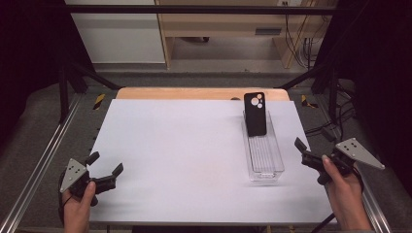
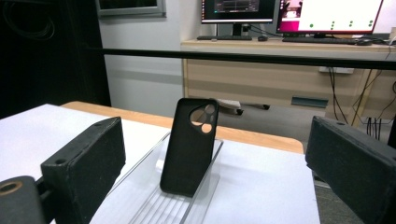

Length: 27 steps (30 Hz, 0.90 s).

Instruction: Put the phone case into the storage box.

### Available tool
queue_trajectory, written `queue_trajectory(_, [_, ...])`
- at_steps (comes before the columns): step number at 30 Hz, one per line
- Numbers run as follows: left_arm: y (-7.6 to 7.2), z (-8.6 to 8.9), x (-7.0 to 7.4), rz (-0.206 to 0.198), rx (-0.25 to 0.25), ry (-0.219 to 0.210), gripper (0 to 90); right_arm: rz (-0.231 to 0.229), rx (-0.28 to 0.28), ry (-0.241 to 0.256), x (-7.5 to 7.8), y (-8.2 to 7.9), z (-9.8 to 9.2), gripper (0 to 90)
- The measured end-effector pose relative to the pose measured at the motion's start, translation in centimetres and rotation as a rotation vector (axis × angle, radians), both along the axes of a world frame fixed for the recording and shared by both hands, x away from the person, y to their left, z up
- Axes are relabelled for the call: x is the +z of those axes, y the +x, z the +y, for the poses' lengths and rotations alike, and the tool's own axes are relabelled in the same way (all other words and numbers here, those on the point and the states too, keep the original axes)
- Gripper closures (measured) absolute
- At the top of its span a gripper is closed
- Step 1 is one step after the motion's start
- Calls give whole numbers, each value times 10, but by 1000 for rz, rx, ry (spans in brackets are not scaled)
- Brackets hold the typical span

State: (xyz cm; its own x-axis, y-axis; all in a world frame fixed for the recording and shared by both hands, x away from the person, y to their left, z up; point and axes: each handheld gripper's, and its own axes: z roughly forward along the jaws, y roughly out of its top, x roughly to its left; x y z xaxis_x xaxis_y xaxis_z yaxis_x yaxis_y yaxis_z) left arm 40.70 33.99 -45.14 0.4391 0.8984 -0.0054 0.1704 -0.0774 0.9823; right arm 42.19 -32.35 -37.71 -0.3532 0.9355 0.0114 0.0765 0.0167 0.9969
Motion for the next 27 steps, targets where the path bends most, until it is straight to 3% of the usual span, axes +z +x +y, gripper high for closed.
queue_trajectory(8, [0, -1, 0, -1, -4, 6, 23, 16, 23, -21, -9, -7, 4, 51])
queue_trajectory(27, [0, -2, 0, 1, -13, 10, 23, 41, 42, -7, -30, -24, 13, 44])
